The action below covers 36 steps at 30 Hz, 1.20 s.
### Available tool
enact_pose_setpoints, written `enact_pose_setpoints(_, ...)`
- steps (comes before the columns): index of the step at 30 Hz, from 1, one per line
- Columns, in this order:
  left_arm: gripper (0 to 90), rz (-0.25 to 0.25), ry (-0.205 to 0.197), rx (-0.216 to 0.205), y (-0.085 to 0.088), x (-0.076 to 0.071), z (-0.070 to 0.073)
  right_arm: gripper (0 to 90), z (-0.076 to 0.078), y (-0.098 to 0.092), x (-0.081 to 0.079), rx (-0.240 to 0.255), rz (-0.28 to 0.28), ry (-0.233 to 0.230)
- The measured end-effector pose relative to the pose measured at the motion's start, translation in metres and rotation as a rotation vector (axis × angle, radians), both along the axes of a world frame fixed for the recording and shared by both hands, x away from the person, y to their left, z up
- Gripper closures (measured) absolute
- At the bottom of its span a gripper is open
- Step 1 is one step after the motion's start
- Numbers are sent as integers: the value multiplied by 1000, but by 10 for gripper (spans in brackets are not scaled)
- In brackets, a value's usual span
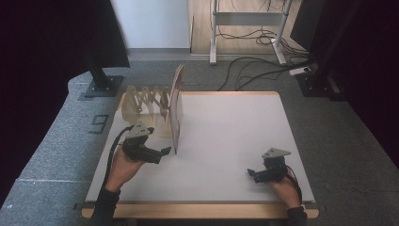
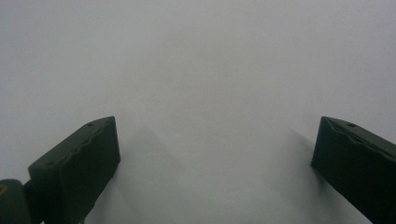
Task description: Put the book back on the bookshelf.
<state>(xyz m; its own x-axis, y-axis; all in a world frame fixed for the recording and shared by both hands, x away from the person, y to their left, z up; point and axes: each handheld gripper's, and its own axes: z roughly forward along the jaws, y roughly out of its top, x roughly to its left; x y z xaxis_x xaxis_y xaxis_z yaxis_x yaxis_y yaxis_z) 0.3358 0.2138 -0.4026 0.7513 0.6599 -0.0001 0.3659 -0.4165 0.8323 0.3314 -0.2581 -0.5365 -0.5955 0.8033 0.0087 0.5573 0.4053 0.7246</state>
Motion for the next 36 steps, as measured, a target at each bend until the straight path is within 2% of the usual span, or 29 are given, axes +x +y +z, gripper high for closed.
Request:
enact_pose_setpoints(4,0,13,12,-3,8,-3,-16,2,0,0,0,0,0,0)
enact_pose_setpoints(9,0,23,27,12,13,-5,-35,3,0,0,0,-1,-1,0)
enact_pose_setpoints(12,0,32,36,3,16,-6,-45,3,0,0,0,-1,-1,0)
enact_pose_setpoints(21,0,43,78,14,17,-6,-75,3,0,0,0,-2,0,-1)
enact_pose_setpoints(28,0,56,116,57,15,-4,-100,3,0,0,0,-2,-1,-2)
enact_pose_setpoints(33,0,57,159,80,15,-4,-120,3,0,0,0,-1,-2,-1)
enact_pose_setpoints(35,0,59,187,104,12,-2,-123,3,0,0,0,-2,0,1)
enact_pose_setpoints(36,0,64,184,118,11,-2,-123,3,0,0,-1,-2,-1,0)
